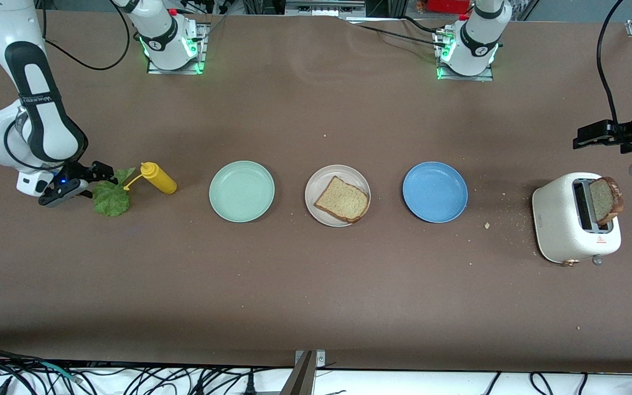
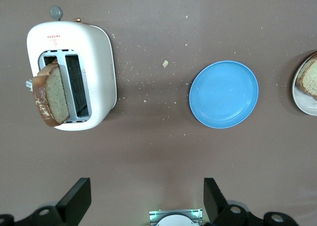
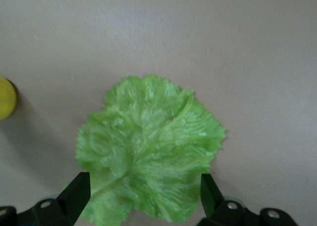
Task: Make sandwich in beige plate with both arms
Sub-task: 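Lower the right gripper onto the lettuce leaf and grasp it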
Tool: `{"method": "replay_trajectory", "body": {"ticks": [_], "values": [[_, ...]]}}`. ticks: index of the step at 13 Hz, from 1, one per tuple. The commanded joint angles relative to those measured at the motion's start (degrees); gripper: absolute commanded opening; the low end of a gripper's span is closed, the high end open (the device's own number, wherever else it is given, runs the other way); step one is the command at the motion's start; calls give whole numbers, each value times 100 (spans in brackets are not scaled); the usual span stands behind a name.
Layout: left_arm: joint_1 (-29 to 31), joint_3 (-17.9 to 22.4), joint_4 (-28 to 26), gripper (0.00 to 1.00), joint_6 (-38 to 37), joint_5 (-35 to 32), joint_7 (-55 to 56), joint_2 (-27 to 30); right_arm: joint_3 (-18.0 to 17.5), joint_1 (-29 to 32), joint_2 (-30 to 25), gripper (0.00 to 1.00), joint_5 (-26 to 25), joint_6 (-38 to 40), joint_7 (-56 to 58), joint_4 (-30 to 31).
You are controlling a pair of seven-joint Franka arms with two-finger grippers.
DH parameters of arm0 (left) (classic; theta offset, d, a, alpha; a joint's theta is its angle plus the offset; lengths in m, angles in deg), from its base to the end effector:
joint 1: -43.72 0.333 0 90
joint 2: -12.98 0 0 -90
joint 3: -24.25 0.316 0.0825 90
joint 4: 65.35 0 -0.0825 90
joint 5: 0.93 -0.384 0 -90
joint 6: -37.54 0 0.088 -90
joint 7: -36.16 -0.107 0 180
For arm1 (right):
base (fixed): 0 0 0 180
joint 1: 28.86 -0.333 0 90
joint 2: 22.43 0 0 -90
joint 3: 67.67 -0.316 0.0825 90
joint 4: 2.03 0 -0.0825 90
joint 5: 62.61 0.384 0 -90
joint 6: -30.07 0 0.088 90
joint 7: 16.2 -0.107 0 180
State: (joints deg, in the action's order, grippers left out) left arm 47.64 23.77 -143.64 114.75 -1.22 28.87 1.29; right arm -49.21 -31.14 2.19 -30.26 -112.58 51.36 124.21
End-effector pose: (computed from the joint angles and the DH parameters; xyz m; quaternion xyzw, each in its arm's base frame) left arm 0.5898 0.0366 0.5846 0.9932 -0.0331 -0.1109 0.0087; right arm 0.5168 -0.1579 0.1841 -0.9700 -0.2208 -0.0269 0.0977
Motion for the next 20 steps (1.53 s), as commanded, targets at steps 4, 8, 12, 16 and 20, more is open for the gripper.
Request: {"method": "replay_trajectory", "body": {"ticks": [4, 8, 12, 16, 20], "values": [[-5, -23, -72, 100, -92, -217, 17, 113, -256, 141, 131, 48, -140, -166, -155, 41], [-5, -23, -72, 100, -92, -217, 17, 113, -256, 141, 166, 0, -140, -166, -147, 32], [-5, -23, -72, 100, -92, -217, 17, 113, -238, 132, -17, 0, -271, -122, -138, -47], [-5, -23, -72, 100, -92, -217, 17, 113, -116, 141, -386, 0, -894, 201, -173, -468], [-5, -23, -72, 100, -92, -217, 17, 113, 69, 141, -502, 0, -2141, 2254, -1574, -2038]]}}
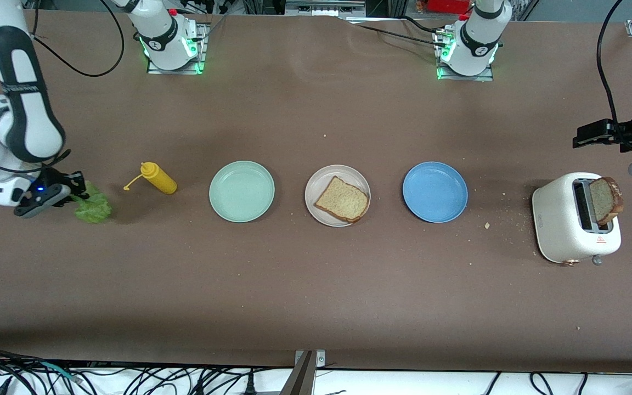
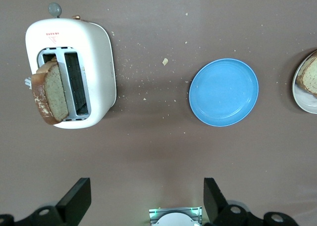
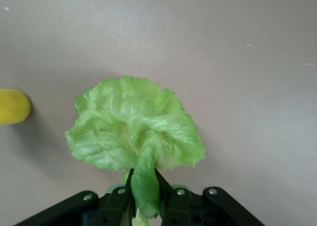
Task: Make sandwich in beige plate with both arms
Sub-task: 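Lower the right gripper onto the lettuce leaf and grasp it, then lift the lettuce leaf and carry it over the beige plate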
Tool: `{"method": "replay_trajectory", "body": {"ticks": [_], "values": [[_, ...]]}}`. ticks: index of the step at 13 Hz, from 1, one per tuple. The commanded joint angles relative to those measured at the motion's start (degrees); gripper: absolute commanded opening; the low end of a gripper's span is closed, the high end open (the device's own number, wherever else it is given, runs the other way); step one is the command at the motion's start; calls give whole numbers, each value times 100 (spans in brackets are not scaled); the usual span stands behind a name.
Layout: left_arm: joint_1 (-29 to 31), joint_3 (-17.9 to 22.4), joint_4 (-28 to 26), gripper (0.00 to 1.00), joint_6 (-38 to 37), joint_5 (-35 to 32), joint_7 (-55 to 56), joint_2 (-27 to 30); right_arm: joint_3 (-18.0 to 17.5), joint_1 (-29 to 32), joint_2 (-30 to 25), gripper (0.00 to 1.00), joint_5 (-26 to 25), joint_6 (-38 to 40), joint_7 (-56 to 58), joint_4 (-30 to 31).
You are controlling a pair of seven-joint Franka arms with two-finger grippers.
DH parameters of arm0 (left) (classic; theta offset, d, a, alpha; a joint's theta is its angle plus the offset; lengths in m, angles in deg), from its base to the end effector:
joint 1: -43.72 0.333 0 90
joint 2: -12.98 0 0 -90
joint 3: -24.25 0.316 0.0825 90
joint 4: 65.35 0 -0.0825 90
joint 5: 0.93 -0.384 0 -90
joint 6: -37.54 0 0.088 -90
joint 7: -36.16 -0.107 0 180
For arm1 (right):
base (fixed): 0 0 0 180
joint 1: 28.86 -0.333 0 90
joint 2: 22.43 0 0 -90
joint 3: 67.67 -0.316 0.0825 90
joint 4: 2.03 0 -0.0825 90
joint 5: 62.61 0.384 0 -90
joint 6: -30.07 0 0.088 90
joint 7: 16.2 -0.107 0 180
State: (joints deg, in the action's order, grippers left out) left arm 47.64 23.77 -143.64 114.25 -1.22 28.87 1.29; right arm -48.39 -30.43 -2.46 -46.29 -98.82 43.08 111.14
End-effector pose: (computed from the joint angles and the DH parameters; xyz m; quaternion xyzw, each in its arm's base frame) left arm 0.5887 0.0366 0.5840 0.9928 -0.0331 -0.1152 0.0091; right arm 0.5793 -0.1690 0.2973 -0.9600 -0.2743 -0.0142 0.0547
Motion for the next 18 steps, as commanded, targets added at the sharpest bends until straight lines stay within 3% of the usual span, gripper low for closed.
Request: {"method": "replay_trajectory", "body": {"ticks": [1, 4, 8, 9, 11, 12, 14, 18], "values": [[-5, -23, -72, 100, -43, -217, 17, 114, -38, 70, -71, 0, -785, 1301, -1325, -1040], [-5, -23, -72, 100, -43, -217, 17, 114, -407, 70, -317, 0, -885, 2138, -2890, -1464], [-5, -23, -72, 100, -43, -243, 17, 114, -1188, 35, -545, 0, -770, 3027, -5272, -2062], [-5, -23, -72, 100, -43, -252, 17, 114, -1320, 26, -616, 0, -649, 3028, -5704, -2063], [-5, -23, -72, 100, -43, -243, 17, 114, -1383, -70, -634, 0, 332, 3019, -6600, -2080], [-5, -23, -72, 100, -43, -243, 17, 114, -1401, -201, -634, 0, 572, 2976, -7205, -2080], [-5, -23, -63, 100, -43, -243, 17, 114, -1427, -666, -590, 0, 627, 2801, -8427, -2080], [-14, -23, -72, 100, -43, -243, 17, 114, -1611, -1406, -301, 0, 794, 1747, -10511, -2080]]}}
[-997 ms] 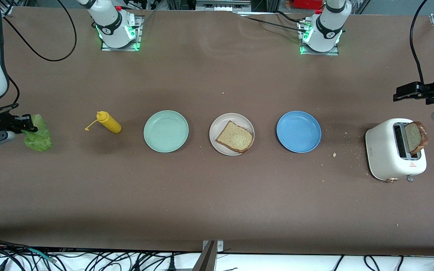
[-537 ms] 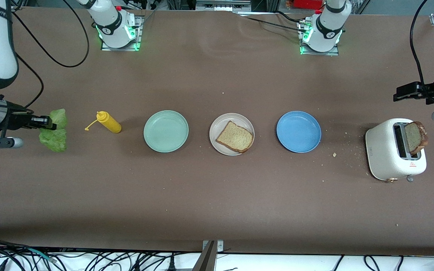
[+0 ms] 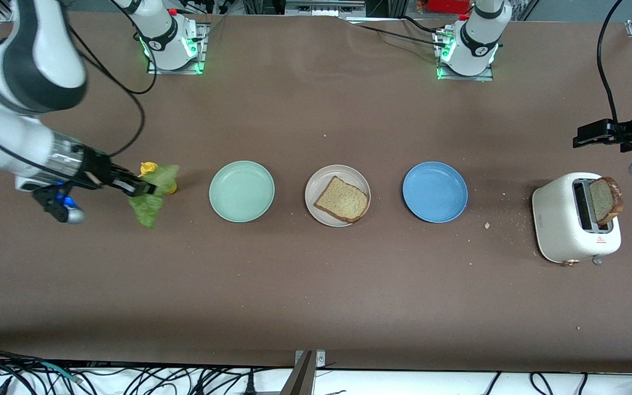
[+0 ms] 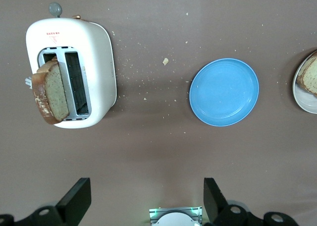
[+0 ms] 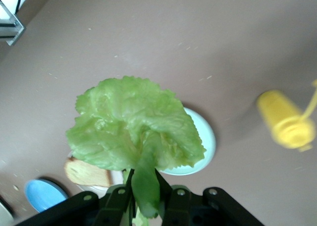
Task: Make sandwich in beige plate with both arms
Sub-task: 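Lift the lettuce leaf and carry it over the beige plate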
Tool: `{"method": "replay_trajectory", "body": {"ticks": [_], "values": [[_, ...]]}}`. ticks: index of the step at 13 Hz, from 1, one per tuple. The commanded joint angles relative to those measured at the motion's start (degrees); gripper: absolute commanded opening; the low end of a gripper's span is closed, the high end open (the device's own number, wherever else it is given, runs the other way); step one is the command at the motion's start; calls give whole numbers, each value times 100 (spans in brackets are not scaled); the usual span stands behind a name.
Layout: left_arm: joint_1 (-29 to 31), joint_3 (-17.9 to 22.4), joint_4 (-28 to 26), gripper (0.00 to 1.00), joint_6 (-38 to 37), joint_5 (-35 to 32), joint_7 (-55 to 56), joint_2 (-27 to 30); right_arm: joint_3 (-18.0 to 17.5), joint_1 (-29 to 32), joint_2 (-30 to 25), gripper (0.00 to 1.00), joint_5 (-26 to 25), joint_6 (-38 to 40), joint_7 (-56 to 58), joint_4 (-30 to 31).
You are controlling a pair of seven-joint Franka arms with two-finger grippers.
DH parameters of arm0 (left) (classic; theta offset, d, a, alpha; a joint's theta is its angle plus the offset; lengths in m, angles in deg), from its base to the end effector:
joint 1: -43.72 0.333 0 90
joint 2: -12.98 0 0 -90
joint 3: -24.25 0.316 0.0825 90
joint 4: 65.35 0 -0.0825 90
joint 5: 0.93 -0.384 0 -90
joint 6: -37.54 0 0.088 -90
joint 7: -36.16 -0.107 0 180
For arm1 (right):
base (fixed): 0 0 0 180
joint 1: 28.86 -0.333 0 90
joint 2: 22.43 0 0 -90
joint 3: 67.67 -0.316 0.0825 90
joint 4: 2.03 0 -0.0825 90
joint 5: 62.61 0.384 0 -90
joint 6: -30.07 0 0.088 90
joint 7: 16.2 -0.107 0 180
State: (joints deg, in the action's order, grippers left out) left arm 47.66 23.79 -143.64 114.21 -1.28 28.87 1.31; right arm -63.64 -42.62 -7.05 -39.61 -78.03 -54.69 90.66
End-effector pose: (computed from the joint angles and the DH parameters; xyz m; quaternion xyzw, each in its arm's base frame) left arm 0.5885 0.0371 0.5842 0.9927 -0.0327 -0.1154 0.0087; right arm 0.6288 0.1416 0.4736 -0.9359 0.3025 0.0729 0.1650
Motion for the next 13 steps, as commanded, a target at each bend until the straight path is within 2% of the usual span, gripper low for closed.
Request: {"method": "replay_trajectory", "body": {"ticks": [1, 3, 5, 7, 11, 13], "values": [[-17, -25, -72, 100, -38, -238, 17, 112, -174, -363, 228, 0, 126, -578, -1235, -32], [-17, -33, -72, 100, -38, -238, 17, 112, -210, -854, 630, 0, 126, -1062, -2377, -215], [-17, -33, -64, 100, -38, -238, 17, 112, -245, -1320, 1262, 0, 109, -1423, -3555, -803], [-17, -33, -63, 100, -38, -238, 17, 112, -542, -1541, 1738, 0, 56, -1914, -4496, -1104], [-17, -33, -63, 100, -38, -247, 17, 112, -1131, -1823, 2205, 0, -321, -2715, -5633, -1114], [-17, -33, -63, 100, -38, -238, 17, 112, -1255, -2007, 2503, 0, -410, -3162, -6020, -1122]]}}
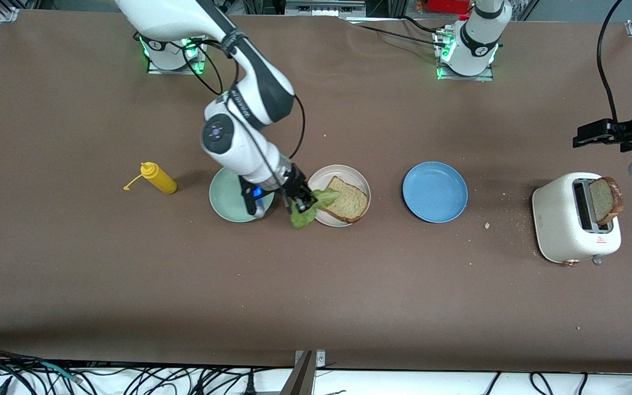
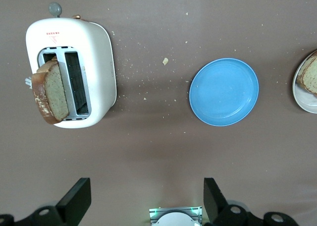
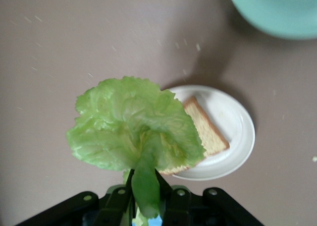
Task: Make sandwich in beige plate with both arms
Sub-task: 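Lift the lettuce leaf and carry it over the beige plate, then lower the lettuce onto the toast and open the right gripper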
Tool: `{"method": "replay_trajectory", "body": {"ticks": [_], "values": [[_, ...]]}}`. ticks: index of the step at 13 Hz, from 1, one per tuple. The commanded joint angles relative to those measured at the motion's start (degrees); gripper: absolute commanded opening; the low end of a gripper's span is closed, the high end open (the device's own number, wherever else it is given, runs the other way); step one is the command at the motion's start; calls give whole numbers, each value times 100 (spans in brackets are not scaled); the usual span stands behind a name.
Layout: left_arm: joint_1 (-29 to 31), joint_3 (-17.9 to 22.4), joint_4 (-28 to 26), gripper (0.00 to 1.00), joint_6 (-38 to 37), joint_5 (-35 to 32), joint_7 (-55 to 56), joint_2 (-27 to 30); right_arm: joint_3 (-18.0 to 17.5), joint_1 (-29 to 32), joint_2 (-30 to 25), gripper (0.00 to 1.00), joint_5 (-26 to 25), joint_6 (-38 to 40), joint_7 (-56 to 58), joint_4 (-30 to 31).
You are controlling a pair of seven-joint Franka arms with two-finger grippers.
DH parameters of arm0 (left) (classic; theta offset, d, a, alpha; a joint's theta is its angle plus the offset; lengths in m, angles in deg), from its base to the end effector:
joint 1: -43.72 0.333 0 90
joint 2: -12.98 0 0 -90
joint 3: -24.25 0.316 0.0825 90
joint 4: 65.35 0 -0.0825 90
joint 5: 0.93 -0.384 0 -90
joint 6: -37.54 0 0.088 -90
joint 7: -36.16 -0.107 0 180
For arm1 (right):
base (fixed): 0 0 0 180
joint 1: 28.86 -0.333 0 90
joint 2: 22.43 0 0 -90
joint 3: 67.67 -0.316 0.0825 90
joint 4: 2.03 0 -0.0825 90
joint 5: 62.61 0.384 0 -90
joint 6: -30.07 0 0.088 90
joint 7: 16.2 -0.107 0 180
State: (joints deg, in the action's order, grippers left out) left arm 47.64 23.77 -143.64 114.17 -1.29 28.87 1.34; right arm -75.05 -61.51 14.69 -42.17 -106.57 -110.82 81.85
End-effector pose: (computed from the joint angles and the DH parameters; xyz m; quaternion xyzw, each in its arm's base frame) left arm 0.5883 0.0367 0.5845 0.9927 -0.0330 -0.1155 0.0086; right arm 0.5783 0.4650 0.3325 -0.8004 0.5578 0.1094 0.1906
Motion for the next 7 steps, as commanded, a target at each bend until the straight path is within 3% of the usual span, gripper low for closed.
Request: {"method": "replay_trajectory", "body": {"ticks": [1, 4, 7], "values": [[-14, -32, -63, 100, -34, -246, 17, 109, -141, -232, 496, 0, -154, -658, -504, -241], [-14, -32, -63, 100, -34, -246, 17, 109, -141, -443, 910, 0, -206, -1311, -558, -215], [-14, -32, -72, 100, -34, -237, 17, 109, -150, -461, 946, 0, -347, -1356, -558, 39]]}}
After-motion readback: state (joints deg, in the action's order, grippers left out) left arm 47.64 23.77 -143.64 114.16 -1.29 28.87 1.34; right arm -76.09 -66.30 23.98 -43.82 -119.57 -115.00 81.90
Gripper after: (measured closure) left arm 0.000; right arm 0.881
